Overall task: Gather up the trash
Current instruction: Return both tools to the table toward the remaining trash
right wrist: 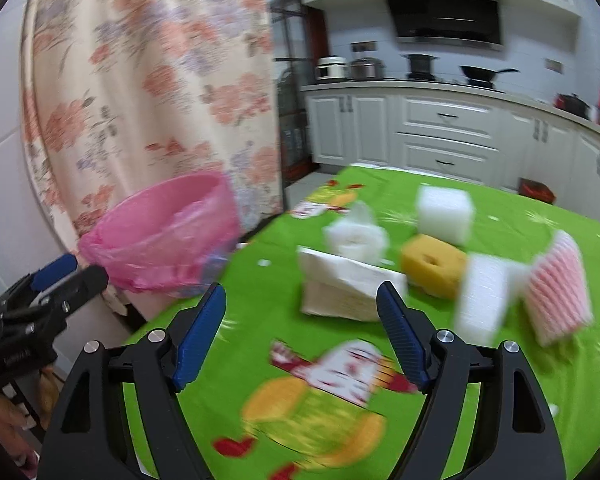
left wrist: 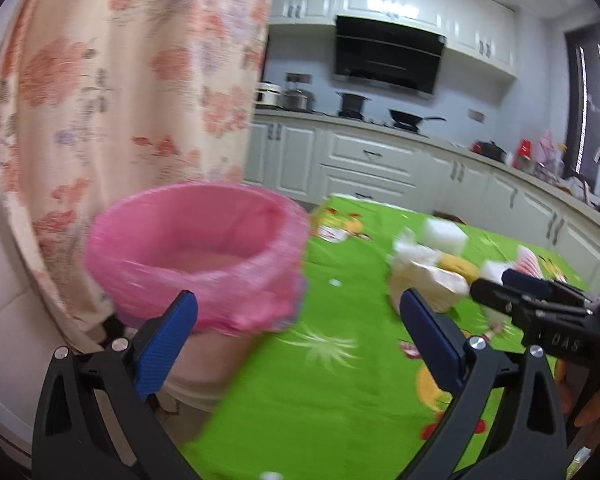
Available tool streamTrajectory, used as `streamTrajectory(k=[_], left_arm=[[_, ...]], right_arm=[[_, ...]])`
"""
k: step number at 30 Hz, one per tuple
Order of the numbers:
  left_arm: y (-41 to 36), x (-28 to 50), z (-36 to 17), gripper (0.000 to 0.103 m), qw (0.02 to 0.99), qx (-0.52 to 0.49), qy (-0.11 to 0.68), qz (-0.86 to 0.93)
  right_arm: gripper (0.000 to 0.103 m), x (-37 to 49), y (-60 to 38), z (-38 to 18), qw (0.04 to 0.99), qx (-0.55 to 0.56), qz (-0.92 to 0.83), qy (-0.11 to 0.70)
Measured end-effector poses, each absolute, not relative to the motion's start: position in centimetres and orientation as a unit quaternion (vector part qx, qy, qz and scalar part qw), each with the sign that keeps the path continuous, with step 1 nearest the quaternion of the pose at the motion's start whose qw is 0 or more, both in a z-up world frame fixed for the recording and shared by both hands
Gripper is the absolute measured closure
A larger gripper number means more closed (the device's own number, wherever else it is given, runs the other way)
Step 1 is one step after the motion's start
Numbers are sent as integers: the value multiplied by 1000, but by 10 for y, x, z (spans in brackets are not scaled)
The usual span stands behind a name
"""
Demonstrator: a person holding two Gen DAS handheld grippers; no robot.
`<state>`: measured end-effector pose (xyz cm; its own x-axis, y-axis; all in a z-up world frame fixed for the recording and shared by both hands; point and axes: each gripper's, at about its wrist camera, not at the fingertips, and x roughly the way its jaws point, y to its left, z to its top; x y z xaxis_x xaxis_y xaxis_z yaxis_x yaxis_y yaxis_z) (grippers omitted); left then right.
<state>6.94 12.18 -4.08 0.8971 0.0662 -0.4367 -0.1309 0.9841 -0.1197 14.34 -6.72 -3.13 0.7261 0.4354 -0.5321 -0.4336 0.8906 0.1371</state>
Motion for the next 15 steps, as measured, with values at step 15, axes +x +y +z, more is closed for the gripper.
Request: streamTrajectory(k=[15], left_arm=[[24,116,-59,5,961,-28,274,-17]], right_arm=[[27,148,-188,-51,947,52,109,297]])
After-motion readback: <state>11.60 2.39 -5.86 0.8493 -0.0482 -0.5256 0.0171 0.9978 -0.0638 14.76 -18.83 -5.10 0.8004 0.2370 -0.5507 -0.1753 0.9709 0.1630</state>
